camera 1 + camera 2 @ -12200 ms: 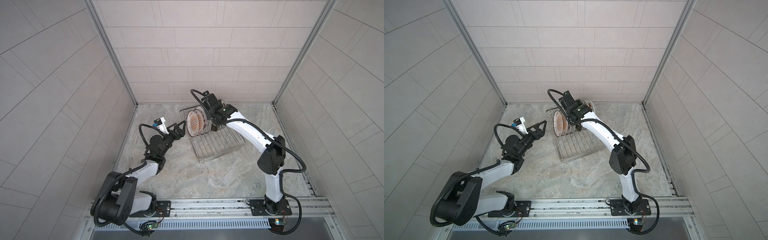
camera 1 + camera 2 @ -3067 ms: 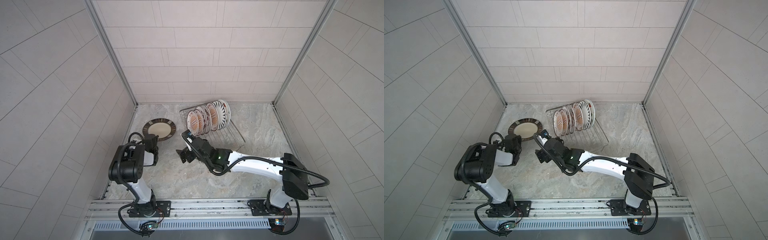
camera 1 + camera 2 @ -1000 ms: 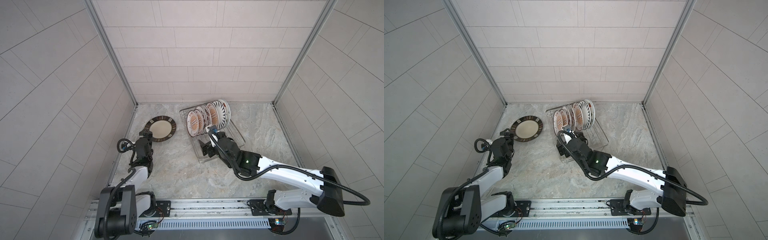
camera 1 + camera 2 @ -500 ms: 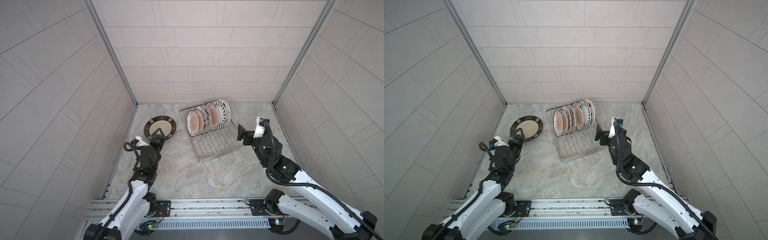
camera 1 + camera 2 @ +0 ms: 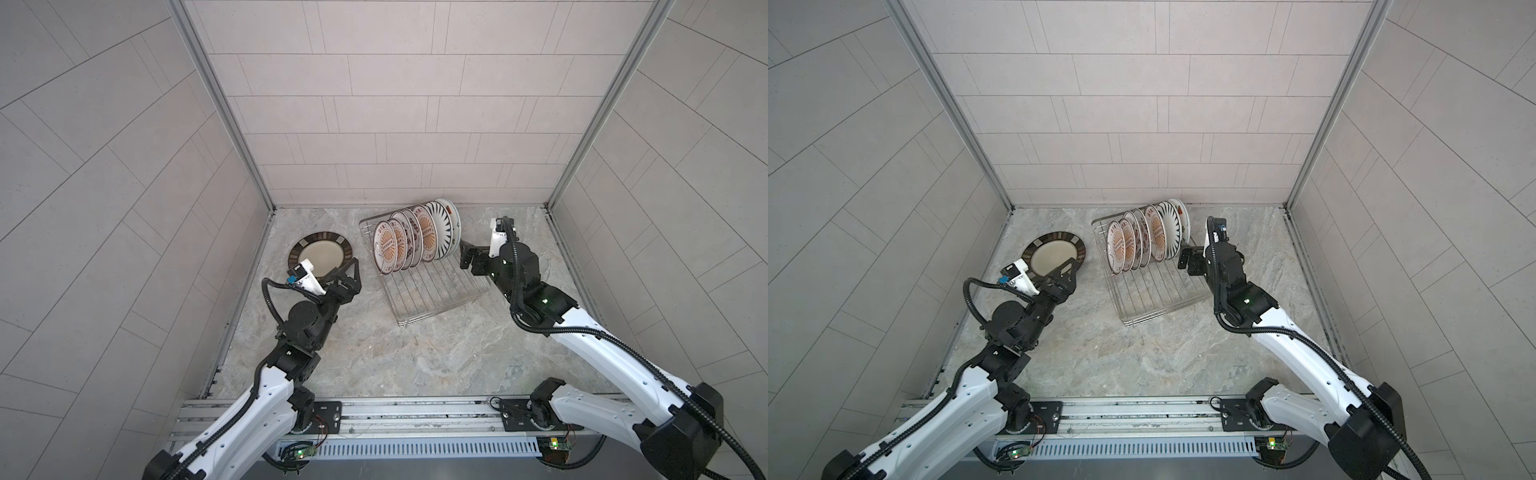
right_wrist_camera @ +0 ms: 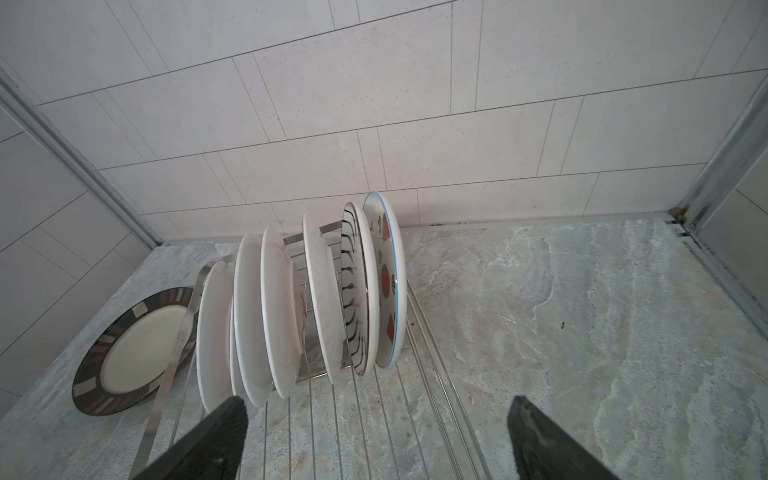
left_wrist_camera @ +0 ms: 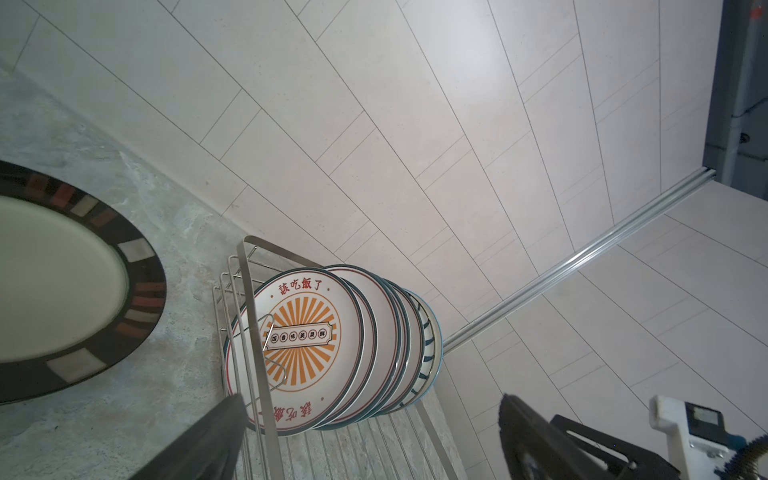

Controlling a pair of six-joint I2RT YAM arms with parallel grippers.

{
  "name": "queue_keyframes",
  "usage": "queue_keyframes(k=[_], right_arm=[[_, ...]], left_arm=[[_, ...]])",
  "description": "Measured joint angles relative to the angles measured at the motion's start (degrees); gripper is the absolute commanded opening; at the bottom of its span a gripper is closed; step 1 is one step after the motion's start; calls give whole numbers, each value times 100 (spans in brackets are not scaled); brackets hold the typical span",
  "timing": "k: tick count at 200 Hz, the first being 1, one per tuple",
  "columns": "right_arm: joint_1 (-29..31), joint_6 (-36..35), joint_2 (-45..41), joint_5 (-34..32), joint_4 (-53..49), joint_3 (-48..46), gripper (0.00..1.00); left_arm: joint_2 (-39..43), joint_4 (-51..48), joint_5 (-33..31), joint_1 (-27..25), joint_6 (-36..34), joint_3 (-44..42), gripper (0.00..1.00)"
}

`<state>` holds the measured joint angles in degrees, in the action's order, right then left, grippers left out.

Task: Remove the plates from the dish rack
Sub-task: 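Move the right gripper to the rack's far end while the left gripper approaches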

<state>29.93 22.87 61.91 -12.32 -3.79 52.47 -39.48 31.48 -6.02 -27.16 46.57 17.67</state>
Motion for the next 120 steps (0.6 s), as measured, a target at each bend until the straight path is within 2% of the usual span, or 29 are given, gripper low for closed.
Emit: queue_keyframes(k=[44, 86, 120], right_arm=[[0, -229, 590, 452, -31, 476, 100], [0, -428, 1064, 599, -74, 894, 98], [0, -496, 1357, 739, -79, 1115, 97]], left_arm=[[-420, -188, 621, -221, -713, 339, 100], [-929, -439, 448, -942, -1349, 719, 100], [-1252, -525, 348, -1067, -1532, 741, 100]])
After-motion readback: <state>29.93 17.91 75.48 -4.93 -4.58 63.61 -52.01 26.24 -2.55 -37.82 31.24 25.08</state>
